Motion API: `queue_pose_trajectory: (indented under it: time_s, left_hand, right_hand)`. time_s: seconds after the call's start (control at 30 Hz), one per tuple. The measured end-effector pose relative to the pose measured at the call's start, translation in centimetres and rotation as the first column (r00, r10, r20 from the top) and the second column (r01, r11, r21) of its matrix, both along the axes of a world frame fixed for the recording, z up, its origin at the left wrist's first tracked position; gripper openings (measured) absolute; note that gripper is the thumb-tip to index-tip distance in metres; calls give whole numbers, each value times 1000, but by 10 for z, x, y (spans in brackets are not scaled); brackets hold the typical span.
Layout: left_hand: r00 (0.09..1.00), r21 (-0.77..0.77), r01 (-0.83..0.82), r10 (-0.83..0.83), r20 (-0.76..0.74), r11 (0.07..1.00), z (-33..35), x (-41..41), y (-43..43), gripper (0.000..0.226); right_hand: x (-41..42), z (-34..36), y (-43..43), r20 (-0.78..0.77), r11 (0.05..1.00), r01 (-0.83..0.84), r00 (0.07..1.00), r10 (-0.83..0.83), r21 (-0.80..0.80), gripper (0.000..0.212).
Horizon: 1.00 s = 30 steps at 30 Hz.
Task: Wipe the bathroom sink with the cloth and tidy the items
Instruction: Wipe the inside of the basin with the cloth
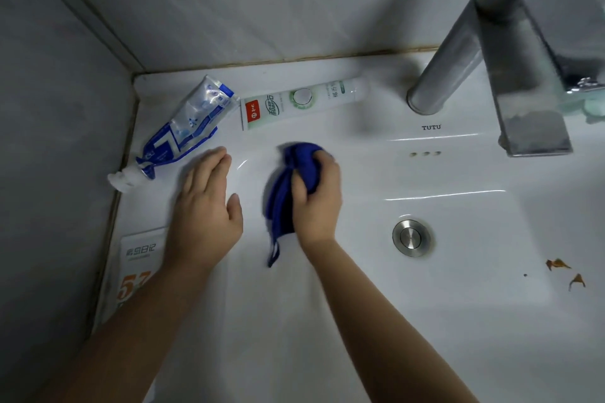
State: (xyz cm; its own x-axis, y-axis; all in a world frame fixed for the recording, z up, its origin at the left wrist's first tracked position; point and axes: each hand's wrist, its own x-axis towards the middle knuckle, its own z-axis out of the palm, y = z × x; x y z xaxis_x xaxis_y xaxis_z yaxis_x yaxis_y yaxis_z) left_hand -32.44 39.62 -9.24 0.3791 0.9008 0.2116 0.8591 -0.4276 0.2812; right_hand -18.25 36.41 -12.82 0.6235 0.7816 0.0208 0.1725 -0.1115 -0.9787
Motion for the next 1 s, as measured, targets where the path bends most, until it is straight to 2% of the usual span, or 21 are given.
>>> queue_pose_trajectory:
  time_s: [0.07, 0.2, 0.33, 0.4, 0.47, 0.53, 0.57, 0.67, 0.87, 0.93, 1.0]
  left_hand:
    - [1000, -8, -11, 11, -4, 1000, 1, 1, -1, 55]
    - [999, -20, -22, 21, -29, 1000, 1, 3, -3, 53]
    - [999, -31, -25, 24, -46, 999, 4, 4, -4, 52]
    - [999, -48, -31, 29, -35, 998, 5, 5, -4, 52]
    - [999, -58, -33, 32, -25, 998, 5, 4, -4, 52]
    - [999, -65, -23, 21, -35, 998, 5, 3, -3, 55]
    - [999, -63, -22, 19, -38, 998, 5, 2, -3, 54]
    - [998, -74, -47, 44, -43, 996, 6, 4, -3, 54]
    - [989, -64, -38, 28, -146, 997, 11, 4, -8, 54]
    - [980, -30, 12, -18, -198, 999, 16, 10, -11, 54]
    - [976, 11, 127, -123, -181, 992, 20, 32, -13, 56]
  right_hand:
    - [36, -1, -10, -33, 995, 96, 995, -97, -39, 44]
    - [112, -3, -37, 20, 958, 273, 962, -272, -89, 36]
    - [120, -11, -40, -21, 927, 347, 935, -353, -146, 35]
    - [92, -19, -39, -19, 955, 226, 972, -234, -193, 32]
    - [49, -29, -41, 51, 961, -89, 993, 106, -262, 33]
    - [4, -32, -42, 114, 876, -365, 902, 416, -314, 39]
    - [-11, -29, -41, 130, 853, -410, 873, 470, -323, 40]
    - [-10, -27, -34, 237, 867, -331, 869, 434, -372, 39]
    - [101, -44, -59, 471, 809, -220, 718, 513, -545, 38]
    - [138, -42, -74, 510, 805, -147, 705, 493, -574, 38]
    - [171, -41, -88, 523, 795, -44, 731, 439, -605, 37]
